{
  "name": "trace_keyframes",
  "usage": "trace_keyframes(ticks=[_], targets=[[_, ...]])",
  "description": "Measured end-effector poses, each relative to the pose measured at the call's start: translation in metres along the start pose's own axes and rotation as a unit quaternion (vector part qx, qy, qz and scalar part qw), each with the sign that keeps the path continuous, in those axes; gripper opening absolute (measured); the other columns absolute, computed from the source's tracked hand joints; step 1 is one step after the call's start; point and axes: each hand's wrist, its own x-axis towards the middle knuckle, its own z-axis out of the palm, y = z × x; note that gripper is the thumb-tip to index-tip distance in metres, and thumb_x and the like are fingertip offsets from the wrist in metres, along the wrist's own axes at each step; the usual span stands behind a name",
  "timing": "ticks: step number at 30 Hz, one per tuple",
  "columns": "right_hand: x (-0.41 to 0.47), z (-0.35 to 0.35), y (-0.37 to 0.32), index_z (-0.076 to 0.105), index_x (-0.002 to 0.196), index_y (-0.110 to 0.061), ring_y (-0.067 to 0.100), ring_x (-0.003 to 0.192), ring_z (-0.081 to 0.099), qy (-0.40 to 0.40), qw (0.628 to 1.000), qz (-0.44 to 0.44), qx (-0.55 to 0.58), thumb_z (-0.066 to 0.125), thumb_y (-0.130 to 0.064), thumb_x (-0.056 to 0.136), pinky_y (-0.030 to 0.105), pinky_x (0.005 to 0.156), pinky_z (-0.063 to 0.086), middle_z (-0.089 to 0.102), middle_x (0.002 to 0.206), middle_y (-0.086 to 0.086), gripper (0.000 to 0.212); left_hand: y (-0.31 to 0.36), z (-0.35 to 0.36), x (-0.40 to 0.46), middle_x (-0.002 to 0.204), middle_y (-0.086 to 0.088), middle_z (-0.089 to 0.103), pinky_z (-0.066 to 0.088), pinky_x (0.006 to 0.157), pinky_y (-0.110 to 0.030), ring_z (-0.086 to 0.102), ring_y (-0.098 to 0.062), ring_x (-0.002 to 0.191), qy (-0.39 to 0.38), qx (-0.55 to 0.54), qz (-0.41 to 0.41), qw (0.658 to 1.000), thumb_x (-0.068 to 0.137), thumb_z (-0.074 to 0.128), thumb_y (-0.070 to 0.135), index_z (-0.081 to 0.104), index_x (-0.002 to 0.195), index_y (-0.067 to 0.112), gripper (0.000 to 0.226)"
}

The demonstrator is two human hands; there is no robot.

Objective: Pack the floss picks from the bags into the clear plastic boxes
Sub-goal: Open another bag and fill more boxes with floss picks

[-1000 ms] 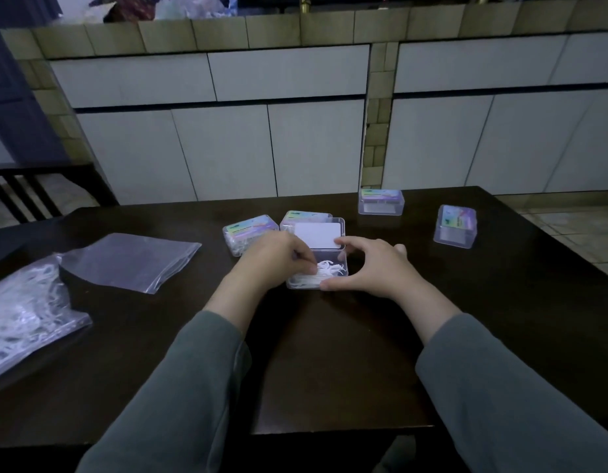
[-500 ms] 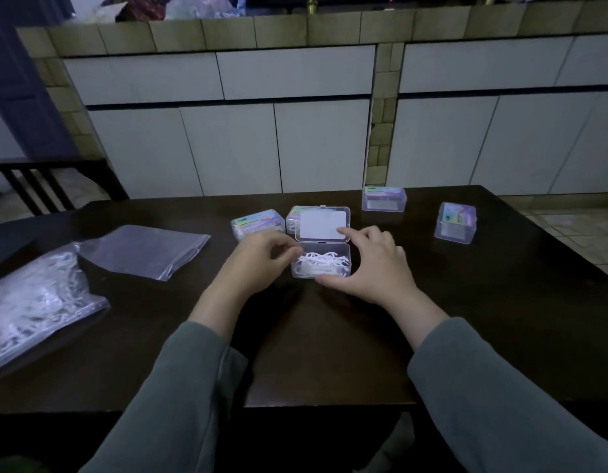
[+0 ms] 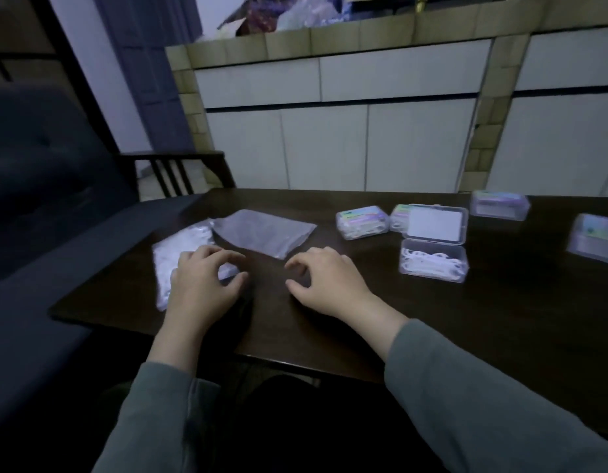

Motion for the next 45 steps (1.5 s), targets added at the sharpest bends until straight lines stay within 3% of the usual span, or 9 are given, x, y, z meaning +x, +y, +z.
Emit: trace_keyframes(ticks=[5, 14, 18, 21, 24, 27, 32, 38, 45], targets=[[0.042, 0.044, -0.042, 0.061, 0.122, -0.032, 0.018, 0.11, 0.056, -0.017, 0.999, -0.014, 0.027, 0.062, -0.043, 0.086, 0.035, 0.093, 0.044, 0.064, 0.113, -0.007, 0.038, -0.043, -0.012, -0.003, 0.116, 0.008, 0.056, 0.029, 0.084, -0.034, 0.041, -0.022, 0.113, -0.008, 0.056, -0.044, 0.997, 0.079, 0.072, 0.032, 0.068, 0.104, 0.037, 0.026], [0.073, 0.064, -0.05, 0.067, 0.114, -0.034, 0.015, 0.104, 0.057, -0.003, 0.999, -0.023, 0.049, 0.058, -0.042, 0.092, 0.038, 0.096, 0.04, 0.069, 0.104, -0.011, 0.025, -0.057, -0.005, 0.006, 0.088, 0.008, 0.064, 0.047, 0.074, -0.034, 0.06, -0.018, 0.088, -0.004, 0.024, -0.023, 0.999, 0.085, 0.066, 0.036, 0.073, 0.086, 0.03, 0.009], [0.073, 0.055, -0.038, 0.072, 0.102, -0.031, 0.008, 0.098, 0.059, 0.027, 0.99, -0.013, 0.141, 0.06, -0.037, 0.092, 0.035, 0.092, 0.046, 0.07, 0.101, -0.013, 0.017, -0.039, -0.009, 0.014, 0.084, 0.007, 0.069, 0.05, 0.07, -0.029, 0.062, -0.01, 0.08, -0.069, -0.033, -0.035, 0.996, 0.086, 0.065, 0.037, 0.074, 0.087, 0.025, 0.014], [0.064, 0.043, -0.029, 0.067, 0.104, -0.027, -0.001, 0.079, 0.057, 0.059, 0.962, 0.017, 0.267, 0.063, -0.03, 0.092, 0.023, 0.074, 0.046, 0.067, 0.096, -0.012, 0.013, -0.012, -0.01, 0.025, 0.079, 0.007, 0.068, 0.048, 0.058, -0.023, 0.061, -0.005, 0.073, -0.113, -0.118, -0.058, 0.985, 0.088, 0.063, 0.039, 0.07, 0.086, 0.023, 0.017], [0.056, 0.032, -0.019, 0.059, 0.102, -0.02, 0.008, 0.076, 0.061, 0.094, 0.909, 0.083, 0.398, 0.069, -0.036, 0.087, 0.027, 0.071, 0.05, 0.066, 0.087, -0.003, 0.024, 0.013, -0.007, 0.039, 0.072, 0.006, 0.066, 0.046, 0.058, -0.023, 0.061, -0.007, 0.069, -0.159, -0.189, -0.094, 0.965, 0.09, 0.062, 0.036, 0.069, 0.088, 0.02, 0.018], [0.055, 0.027, -0.005, 0.065, 0.078, -0.014, 0.015, 0.073, 0.063, 0.106, 0.915, 0.106, 0.374, 0.067, -0.04, 0.087, 0.031, 0.072, 0.049, 0.068, 0.074, 0.0, 0.027, 0.036, -0.001, 0.047, 0.057, 0.004, 0.061, 0.043, 0.051, -0.022, 0.058, -0.011, 0.054, -0.184, -0.261, -0.13, 0.939, 0.089, 0.061, 0.039, 0.069, 0.082, 0.016, 0.025], [0.059, 0.018, 0.006, 0.063, 0.059, -0.018, 0.001, 0.049, 0.048, 0.101, 0.881, 0.15, 0.436, 0.061, -0.03, 0.093, 0.019, 0.056, 0.037, 0.056, 0.048, -0.009, 0.036, 0.066, 0.008, 0.052, 0.046, -0.003, 0.059, 0.043, 0.042, -0.016, 0.055, -0.015, 0.044, -0.17, -0.342, -0.168, 0.909, 0.09, 0.06, 0.029, 0.067, 0.07, 0.009, 0.029], [0.059, 0.007, 0.023, 0.067, 0.083, 0.006, 0.017, 0.057, 0.043, 0.042, 0.83, 0.175, 0.528, 0.061, -0.027, 0.093, 0.025, 0.052, 0.032, 0.05, 0.064, 0.011, 0.034, 0.069, 0.009, 0.058, 0.055, -0.003, 0.065, 0.041, 0.041, -0.015, 0.057, -0.005, 0.042, -0.264, -0.442, -0.155, 0.843, 0.093, 0.062, 0.012, 0.069, 0.097, 0.0, 0.015], [0.056, 0.005, 0.033, 0.063, 0.075, -0.009, 0.017, 0.06, 0.043, 0.01, 0.796, 0.131, 0.591, 0.053, -0.013, 0.096, 0.027, 0.058, 0.035, 0.048, 0.066, 0.009, 0.024, 0.07, 0.016, 0.059, 0.07, -0.011, 0.072, 0.048, 0.05, -0.02, 0.063, -0.016, 0.058, -0.256, -0.394, -0.152, 0.869, 0.082, 0.075, 0.025, 0.07, 0.088, 0.006, 0.021]])
